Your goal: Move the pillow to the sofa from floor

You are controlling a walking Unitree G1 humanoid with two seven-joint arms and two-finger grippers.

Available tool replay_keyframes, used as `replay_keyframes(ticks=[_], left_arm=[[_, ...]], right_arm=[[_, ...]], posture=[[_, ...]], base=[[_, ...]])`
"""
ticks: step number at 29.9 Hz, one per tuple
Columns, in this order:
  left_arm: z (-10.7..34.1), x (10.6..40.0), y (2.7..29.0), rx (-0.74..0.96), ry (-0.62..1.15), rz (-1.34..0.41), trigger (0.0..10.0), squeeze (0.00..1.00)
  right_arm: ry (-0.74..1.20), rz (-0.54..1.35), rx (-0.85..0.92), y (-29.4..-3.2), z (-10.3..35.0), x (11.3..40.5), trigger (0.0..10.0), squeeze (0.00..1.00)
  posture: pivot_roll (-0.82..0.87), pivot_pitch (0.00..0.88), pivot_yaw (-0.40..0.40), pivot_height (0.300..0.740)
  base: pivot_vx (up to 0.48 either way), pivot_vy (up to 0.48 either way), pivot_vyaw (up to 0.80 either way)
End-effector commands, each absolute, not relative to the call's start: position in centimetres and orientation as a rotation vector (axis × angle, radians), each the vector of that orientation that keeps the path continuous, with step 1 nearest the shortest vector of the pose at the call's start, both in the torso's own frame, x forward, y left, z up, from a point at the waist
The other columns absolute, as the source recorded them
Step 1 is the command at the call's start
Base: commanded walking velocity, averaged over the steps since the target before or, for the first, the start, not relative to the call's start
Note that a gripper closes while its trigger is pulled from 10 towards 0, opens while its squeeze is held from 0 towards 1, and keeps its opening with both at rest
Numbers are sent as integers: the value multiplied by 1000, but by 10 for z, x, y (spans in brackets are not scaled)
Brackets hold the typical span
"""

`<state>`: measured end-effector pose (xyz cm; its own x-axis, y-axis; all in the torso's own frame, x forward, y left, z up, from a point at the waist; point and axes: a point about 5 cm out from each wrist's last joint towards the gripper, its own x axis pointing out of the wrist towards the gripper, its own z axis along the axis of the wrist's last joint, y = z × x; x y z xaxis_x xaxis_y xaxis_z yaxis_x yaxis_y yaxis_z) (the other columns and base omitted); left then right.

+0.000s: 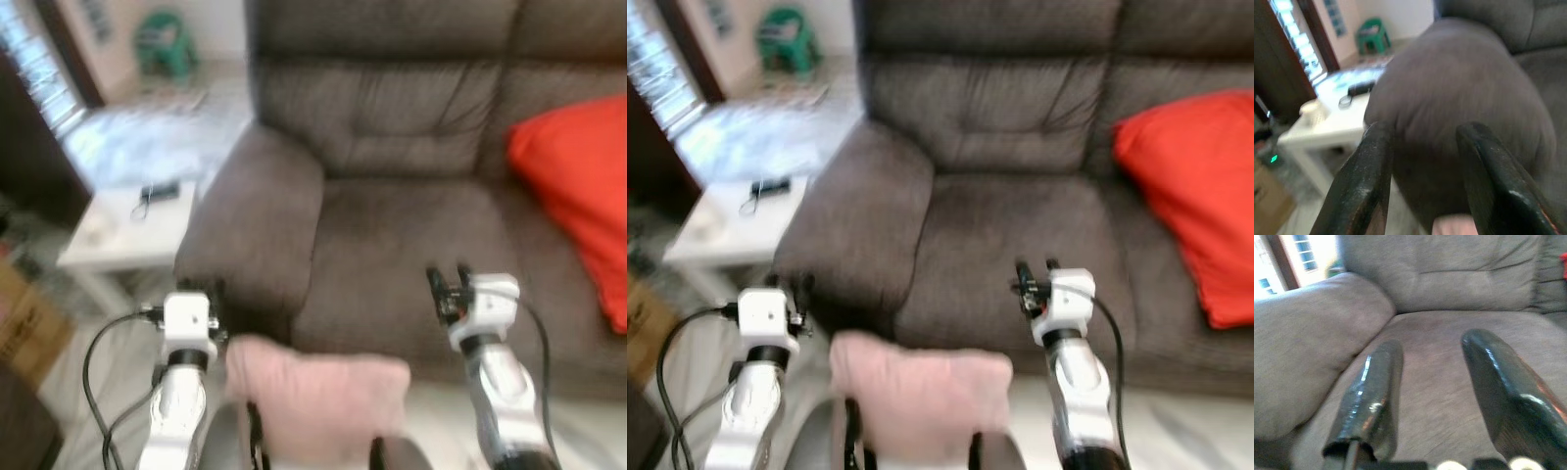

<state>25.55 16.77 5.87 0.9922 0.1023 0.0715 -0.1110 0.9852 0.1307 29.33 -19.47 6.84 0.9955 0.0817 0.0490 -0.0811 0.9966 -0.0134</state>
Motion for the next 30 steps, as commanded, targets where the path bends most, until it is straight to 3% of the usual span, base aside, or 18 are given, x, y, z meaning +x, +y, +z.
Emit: replay_keyframes(ticks=[1,16,25,30], left_arm=[[69,263,172,156,-101,119,10000,0],[62,261,172,150,-69,111,10000,0],[62,262,172,144,-66,119,10000,0],[62,263,171,144,-65,116,10000,0]], right_arm=[[-74,96,-9,-190,75,297,10000,0],[-53,118,1,-184,75,300,10000,0],[-54,134,-3,-183,76,301,10000,0],[-58,139,-5,-182,76,300,10000,0]], posture=[[-65,67,42,603],[-64,79,39,603],[-67,82,39,549],[-68,84,38,549]], base=[[0,0,0],[0,0,0],[0,0,0],[0,0,0]])
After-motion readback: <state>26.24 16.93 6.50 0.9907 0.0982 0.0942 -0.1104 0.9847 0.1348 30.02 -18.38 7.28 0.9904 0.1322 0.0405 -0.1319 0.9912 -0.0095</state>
